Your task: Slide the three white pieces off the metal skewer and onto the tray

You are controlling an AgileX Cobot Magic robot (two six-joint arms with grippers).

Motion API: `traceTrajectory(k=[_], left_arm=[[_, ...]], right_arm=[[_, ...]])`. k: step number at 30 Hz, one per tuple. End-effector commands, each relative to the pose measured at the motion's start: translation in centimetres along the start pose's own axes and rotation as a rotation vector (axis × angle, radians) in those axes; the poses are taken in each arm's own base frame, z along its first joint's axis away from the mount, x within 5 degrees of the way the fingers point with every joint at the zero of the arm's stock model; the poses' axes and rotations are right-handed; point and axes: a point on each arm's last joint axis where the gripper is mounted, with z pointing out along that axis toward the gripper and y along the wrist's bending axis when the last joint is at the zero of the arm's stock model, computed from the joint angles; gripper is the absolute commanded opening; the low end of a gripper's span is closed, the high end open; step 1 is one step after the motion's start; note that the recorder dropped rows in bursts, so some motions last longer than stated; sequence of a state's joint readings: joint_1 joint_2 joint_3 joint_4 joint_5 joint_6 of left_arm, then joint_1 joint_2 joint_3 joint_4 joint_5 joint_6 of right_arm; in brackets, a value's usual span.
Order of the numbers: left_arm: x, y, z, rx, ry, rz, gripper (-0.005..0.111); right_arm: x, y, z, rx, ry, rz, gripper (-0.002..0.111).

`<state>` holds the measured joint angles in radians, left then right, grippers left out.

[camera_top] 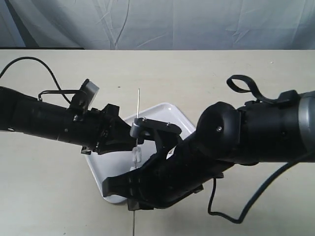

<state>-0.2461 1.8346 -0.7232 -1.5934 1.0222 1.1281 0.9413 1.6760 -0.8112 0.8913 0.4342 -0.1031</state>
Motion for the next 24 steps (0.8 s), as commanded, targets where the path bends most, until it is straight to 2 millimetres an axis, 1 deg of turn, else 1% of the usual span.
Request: traceTrajectory(k=[1,3,7,11,14,20,24], left_arm=[[-0.1,-0.5,0.1,0.039,-0.009,-0.008,0.034],[-0.2,-0.5,0.1,0.042,-0.019,-0.004,0.034],[-0.2,-0.5,0.1,0.043,-0.022,-0.001,0.034],[-0.3,-0.6,0.1,0.048,-0.032,-0.008,0.034],[-0.5,-0.7,0.0,0.066,-0.058,-0.002,0.034],[-0.6,-1.2,0.0,0.114,-0.061,0.009,0.034],[-0.5,-1.3,0.0,0.121,-0.058,0.009,0.034]], right_arm=[[-0.3,-0.6,0.6,0.025,0.022,-0.007,-0.001],[-0.5,-1.2,0.7,0.035,0.047,0.012,-0.001],[-1.6,-2.6,0.0,0.040,0.052,0.067,-0.001],[-2.3,-4.4,-1.7,0.035,0.205,0.108,-0.001],[-2.9,-5.1,-3.2,0.017,0.300,0.125,-0.001],[-4.8,-5.0,-5.0,-0.021,0.368,0.088,-0.001],[-6.0,-4.5,-5.1,-0.040,0.412,0.077,-0.001]])
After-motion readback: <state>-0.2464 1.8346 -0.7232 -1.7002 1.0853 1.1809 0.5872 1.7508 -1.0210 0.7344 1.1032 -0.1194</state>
